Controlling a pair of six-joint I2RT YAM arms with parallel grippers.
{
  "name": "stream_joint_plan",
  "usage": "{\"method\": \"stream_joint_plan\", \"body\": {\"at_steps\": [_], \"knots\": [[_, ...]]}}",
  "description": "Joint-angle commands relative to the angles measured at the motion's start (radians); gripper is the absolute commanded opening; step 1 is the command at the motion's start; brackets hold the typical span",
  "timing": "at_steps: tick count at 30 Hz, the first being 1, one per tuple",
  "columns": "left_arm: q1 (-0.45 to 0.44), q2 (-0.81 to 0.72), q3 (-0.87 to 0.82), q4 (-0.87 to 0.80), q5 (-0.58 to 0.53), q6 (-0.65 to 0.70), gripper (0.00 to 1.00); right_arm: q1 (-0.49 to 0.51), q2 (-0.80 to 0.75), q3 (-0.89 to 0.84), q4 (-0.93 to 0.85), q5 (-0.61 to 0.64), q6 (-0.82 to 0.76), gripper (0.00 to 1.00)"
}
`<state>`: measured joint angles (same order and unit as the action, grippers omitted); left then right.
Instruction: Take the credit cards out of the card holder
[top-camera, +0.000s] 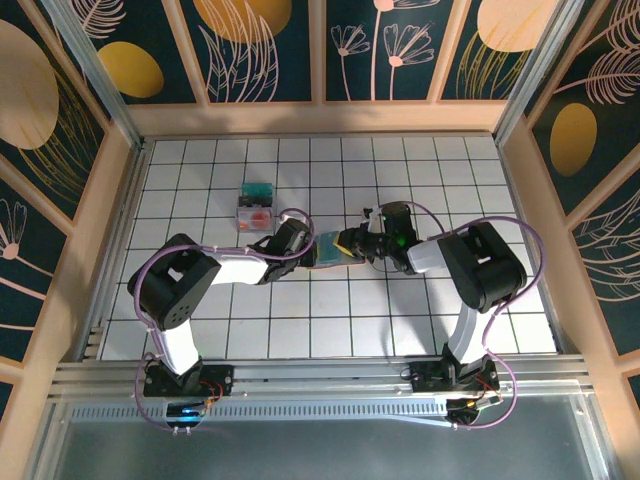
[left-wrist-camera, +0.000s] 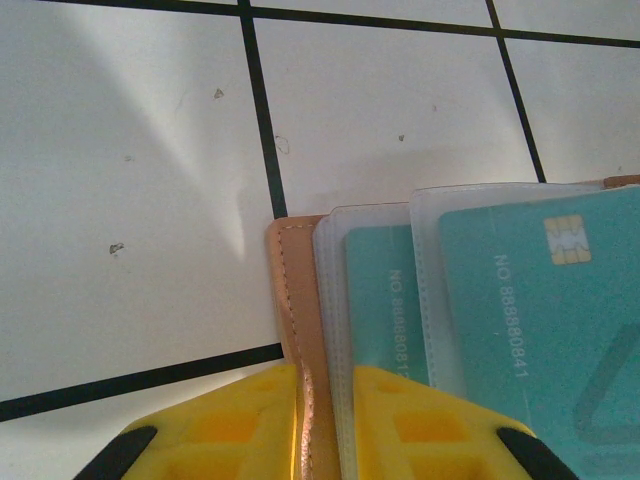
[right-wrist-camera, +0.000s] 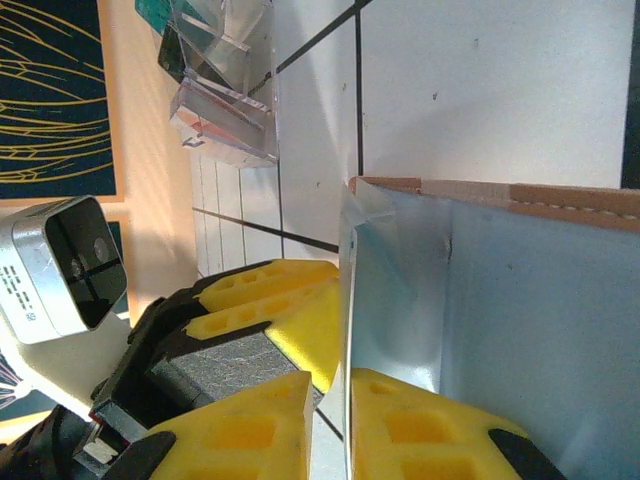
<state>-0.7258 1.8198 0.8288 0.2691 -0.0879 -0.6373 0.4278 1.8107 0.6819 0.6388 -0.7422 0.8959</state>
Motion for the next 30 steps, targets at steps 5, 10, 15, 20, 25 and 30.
{"method": "stream_joint_plan", "body": {"at_steps": [5, 10, 15, 20, 25, 30], "knots": [[-0.006, 0.032, -0.014, -0.108, -0.004, -0.012, 0.2, -0.018, -0.038, -0.02, -0.02, 0.008, -0.031, 0.14], [-0.005, 0.032, -0.016, -0.108, -0.007, -0.015, 0.2, -0.027, -0.046, -0.028, -0.035, 0.016, -0.039, 0.14], [-0.005, 0.03, -0.016, -0.112, -0.01, -0.016, 0.2, -0.035, -0.057, -0.027, -0.047, 0.019, -0.053, 0.11], [-0.006, 0.029, -0.016, -0.111, -0.01, -0.017, 0.2, -0.03, -0.044, -0.025, -0.031, 0.014, -0.045, 0.09], [-0.005, 0.032, -0.014, -0.11, -0.007, -0.016, 0.2, -0.016, -0.025, -0.015, -0.02, 0.01, -0.039, 0.1], [-0.005, 0.033, -0.013, -0.108, -0.006, -0.016, 0.2, -0.003, -0.006, -0.002, -0.011, 0.012, -0.036, 0.04]]}}
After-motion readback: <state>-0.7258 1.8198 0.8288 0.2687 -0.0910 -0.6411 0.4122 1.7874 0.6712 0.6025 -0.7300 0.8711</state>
